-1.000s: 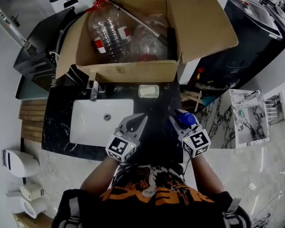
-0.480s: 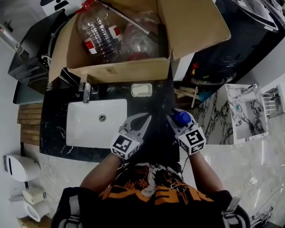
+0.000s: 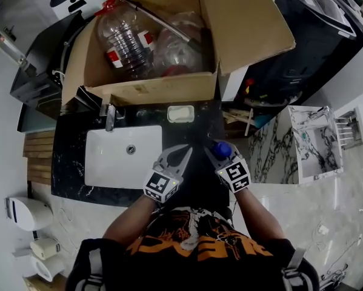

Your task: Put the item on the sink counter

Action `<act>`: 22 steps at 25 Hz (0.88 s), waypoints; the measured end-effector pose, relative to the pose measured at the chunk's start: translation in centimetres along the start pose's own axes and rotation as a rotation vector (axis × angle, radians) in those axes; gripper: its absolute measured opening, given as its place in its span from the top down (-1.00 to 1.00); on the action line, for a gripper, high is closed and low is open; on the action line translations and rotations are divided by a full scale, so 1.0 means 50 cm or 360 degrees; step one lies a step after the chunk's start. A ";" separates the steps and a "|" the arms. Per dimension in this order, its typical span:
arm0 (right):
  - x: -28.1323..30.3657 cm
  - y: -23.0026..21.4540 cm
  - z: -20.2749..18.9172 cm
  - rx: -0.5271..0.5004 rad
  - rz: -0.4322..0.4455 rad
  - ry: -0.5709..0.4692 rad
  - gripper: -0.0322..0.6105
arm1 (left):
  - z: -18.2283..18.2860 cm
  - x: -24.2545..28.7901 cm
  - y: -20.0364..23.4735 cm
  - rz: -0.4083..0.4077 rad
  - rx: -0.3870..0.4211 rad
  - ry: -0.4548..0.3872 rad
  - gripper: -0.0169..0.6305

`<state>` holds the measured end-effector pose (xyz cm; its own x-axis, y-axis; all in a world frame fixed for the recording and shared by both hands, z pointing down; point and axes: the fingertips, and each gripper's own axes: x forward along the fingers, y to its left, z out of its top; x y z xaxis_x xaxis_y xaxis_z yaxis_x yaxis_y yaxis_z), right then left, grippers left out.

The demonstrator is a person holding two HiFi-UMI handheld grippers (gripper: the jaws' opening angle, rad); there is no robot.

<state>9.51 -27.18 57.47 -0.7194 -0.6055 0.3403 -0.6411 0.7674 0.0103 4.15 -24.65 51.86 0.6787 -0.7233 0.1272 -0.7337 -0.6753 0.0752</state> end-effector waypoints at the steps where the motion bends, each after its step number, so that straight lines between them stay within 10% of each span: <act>1: 0.008 0.002 -0.011 -0.0002 0.0004 0.0013 0.50 | 0.000 -0.001 0.000 -0.0001 0.0000 0.0002 0.89; 22: 0.060 0.010 -0.075 -0.0118 0.0012 0.0063 0.49 | -0.021 0.000 0.002 0.0004 -0.0021 0.0053 0.89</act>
<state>8.03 -27.81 62.00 -0.7121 -0.5918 0.3777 -0.6128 0.7865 0.0769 4.06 -24.58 52.89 0.6754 -0.7198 0.1605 -0.7361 -0.6711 0.0880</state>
